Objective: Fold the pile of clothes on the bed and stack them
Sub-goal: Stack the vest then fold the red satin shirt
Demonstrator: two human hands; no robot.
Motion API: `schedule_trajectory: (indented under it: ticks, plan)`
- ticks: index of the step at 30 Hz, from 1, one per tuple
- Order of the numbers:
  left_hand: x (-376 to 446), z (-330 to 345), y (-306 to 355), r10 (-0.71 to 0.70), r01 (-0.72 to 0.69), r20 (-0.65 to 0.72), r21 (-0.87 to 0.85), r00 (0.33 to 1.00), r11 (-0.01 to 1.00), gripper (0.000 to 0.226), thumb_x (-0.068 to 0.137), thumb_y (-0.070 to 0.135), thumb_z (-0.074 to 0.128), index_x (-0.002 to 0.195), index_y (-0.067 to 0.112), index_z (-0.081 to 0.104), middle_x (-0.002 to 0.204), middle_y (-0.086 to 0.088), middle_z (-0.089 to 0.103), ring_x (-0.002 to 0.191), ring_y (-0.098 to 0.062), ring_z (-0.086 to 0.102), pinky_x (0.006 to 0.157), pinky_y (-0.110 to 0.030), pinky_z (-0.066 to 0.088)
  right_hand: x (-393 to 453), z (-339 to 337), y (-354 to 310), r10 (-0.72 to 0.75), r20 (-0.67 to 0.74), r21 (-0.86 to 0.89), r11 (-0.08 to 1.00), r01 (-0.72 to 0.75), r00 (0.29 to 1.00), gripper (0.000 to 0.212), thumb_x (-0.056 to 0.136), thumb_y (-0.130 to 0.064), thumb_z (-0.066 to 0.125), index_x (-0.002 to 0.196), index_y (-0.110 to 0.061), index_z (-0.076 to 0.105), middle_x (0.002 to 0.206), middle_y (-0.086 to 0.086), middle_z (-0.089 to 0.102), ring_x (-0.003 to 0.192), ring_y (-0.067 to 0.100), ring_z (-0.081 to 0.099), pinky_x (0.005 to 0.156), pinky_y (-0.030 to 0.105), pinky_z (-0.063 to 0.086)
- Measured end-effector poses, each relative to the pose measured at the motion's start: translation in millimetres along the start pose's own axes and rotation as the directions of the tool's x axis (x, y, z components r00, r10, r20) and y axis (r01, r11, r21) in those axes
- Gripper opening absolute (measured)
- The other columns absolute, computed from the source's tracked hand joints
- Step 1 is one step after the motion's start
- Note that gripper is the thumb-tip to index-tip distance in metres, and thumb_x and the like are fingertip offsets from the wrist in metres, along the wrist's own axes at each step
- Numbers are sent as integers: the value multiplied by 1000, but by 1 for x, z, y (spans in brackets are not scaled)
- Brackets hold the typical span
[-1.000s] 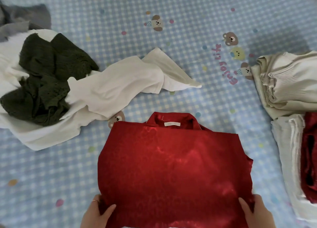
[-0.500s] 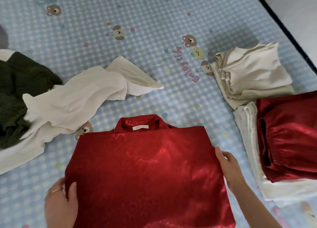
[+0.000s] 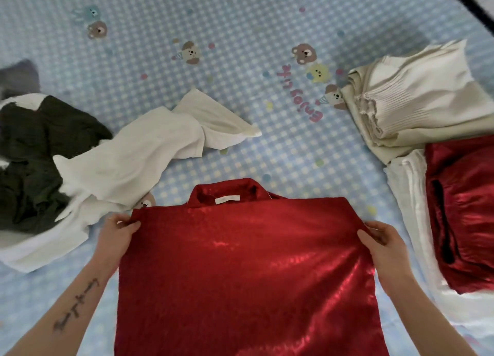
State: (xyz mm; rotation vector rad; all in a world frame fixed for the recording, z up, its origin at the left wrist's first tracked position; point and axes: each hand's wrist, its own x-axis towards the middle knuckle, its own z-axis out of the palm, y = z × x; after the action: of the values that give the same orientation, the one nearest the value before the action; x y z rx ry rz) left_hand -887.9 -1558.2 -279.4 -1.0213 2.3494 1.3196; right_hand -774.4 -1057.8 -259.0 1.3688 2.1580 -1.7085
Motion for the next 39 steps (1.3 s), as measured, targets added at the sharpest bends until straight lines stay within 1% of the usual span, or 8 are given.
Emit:
schedule_trajectory:
  ticks: [3, 6, 13, 17, 26, 32, 35, 39]
  plan:
    - [-6, -7, 7, -23, -5, -149, -189, 989, 982, 17, 83, -1, 60, 87, 15, 60, 97, -18, 61, 81, -23, 60, 73, -36, 45, -13, -11, 6, -5, -106, -99, 995, -5, 994, 34, 86, -11, 67, 116, -3, 53, 89, 10, 62, 80, 22, 59, 78, 30, 48]
    - [-57, 6, 0, 262, -207, -398, 176, 879, 962, 23, 84, 6, 52, 105, 15, 55, 108, -15, 57, 92, -29, 57, 80, -40, 45, -47, -18, 27, 1, -141, -375, 926, -54, 990, 34, 81, -32, 72, 98, -8, 55, 74, 5, 63, 77, 28, 63, 73, 36, 45]
    - [-293, 162, -78, 733, -888, 501, 277, 460, 368, 18, 89, 37, 47, 103, 28, 52, 108, -4, 70, 103, -15, 58, 96, -25, 35, -74, -42, 53, -75, -52, -621, 783, 26, 996, 16, 85, -13, 65, 91, -12, 50, 82, 6, 59, 85, 35, 62, 71, 37, 43]
    - [-345, 224, -72, 600, -876, 656, 218, 458, 431, 31, 87, 30, 39, 116, 29, 49, 129, 10, 52, 114, -5, 56, 97, -22, 35, -34, -39, 10, -325, 14, -578, 769, 273, 946, 30, 85, -20, 68, 108, -11, 52, 96, 0, 56, 84, 20, 57, 78, 33, 44]
    - [-369, 288, -30, 398, -815, 719, 428, 569, 391, 35, 70, 16, 46, 77, 29, 77, 67, 7, 71, 49, -12, 62, 49, -16, 48, 47, 3, -47, 124, 526, -619, 735, 278, 841, 22, 82, -34, 70, 101, -23, 66, 95, -9, 69, 94, 14, 65, 90, 32, 50]
    - [-368, 276, 5, 194, -545, 690, 334, 697, 769, 24, 49, 53, 68, 65, 36, 72, 63, 17, 64, 53, 0, 59, 47, -8, 41, 39, 4, -58, 183, 588, -569, 786, 242, 787, 36, 82, -19, 71, 117, -17, 63, 105, -2, 70, 96, 14, 67, 92, 34, 52]
    - [-369, 264, 23, -38, 8, 568, 55, 822, 998, 13, 84, 37, 62, 75, 28, 60, 73, 15, 58, 63, 7, 54, 59, -5, 35, 33, 7, -80, 166, 541, -478, 867, 139, 825, 30, 83, -13, 70, 113, -9, 66, 99, 4, 73, 90, 19, 70, 86, 35, 55]
    - [-347, 215, 20, -234, 496, 689, -207, 686, 843, 19, 89, 6, 59, 70, 2, 58, 40, -7, 58, 47, -7, 58, 49, -14, 44, 3, 35, -121, 187, 608, -298, 954, 4, 772, 28, 83, -15, 69, 110, -8, 65, 100, 9, 74, 95, 23, 70, 88, 38, 54]
